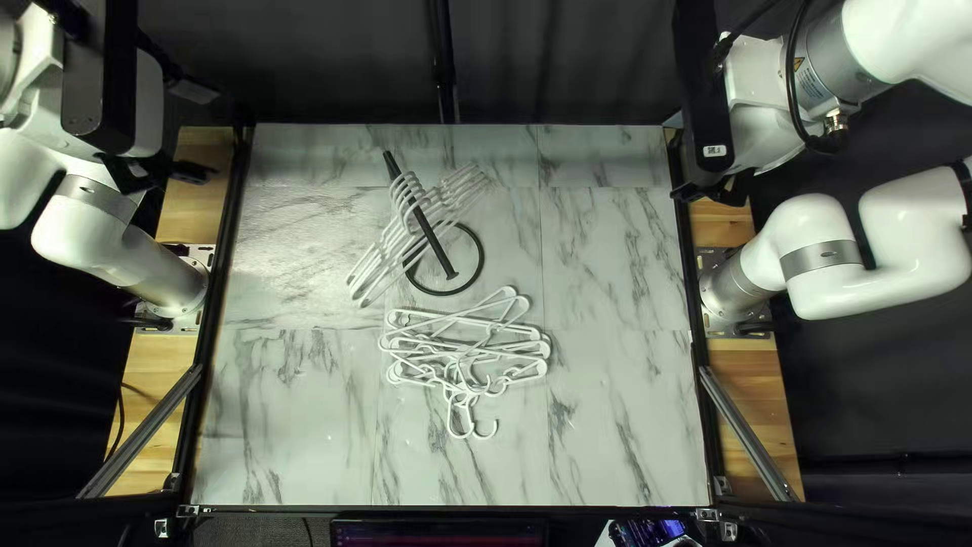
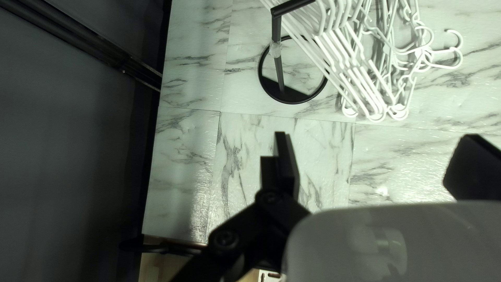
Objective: Remove hangers from rack and place onto table
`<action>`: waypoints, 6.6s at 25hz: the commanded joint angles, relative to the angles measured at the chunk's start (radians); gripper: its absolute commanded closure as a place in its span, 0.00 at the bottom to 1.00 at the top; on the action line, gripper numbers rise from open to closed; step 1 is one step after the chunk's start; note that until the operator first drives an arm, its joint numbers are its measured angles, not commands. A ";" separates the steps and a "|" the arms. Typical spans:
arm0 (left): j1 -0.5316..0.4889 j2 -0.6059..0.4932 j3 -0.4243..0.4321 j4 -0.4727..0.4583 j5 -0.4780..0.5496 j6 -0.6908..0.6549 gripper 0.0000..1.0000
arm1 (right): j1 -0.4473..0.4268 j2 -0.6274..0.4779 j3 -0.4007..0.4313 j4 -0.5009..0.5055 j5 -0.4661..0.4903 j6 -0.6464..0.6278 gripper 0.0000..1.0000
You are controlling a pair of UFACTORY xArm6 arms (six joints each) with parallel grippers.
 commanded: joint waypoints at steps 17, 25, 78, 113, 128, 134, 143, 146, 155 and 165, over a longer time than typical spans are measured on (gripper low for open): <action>0.000 0.000 0.000 0.000 0.000 0.000 0.00 | -0.247 0.407 0.289 0.259 -0.855 -0.418 0.00; 0.000 0.000 0.000 0.000 0.000 0.000 0.00 | -0.220 0.561 0.239 0.298 -0.976 -0.506 0.00; 0.000 0.000 0.000 0.000 0.000 0.000 0.00 | -0.177 0.654 0.297 0.464 -1.126 -0.658 0.88; 0.000 0.000 0.000 0.000 0.000 0.000 0.00 | 0.185 0.521 0.317 -0.351 -1.081 0.349 1.00; 0.000 0.000 0.000 0.000 0.000 0.000 0.00 | 0.306 0.511 0.366 -0.573 -0.974 0.678 1.00; 0.000 0.000 0.000 0.000 0.000 0.000 0.00 | 0.350 0.549 0.311 -0.568 -0.909 0.711 1.00; 0.000 0.000 0.000 0.000 0.000 0.000 0.00 | 0.647 0.827 0.050 -0.775 -0.422 1.117 1.00; 0.000 0.000 0.000 0.000 0.000 0.000 0.00 | 0.682 0.926 0.011 -0.799 -0.369 1.194 1.00; 0.000 0.000 0.000 0.000 0.000 0.000 0.00 | 0.694 0.986 0.007 -0.819 -0.320 1.262 1.00; 0.000 0.000 0.000 0.000 0.000 0.000 0.00 | 0.694 0.986 0.007 -0.819 -0.320 1.262 1.00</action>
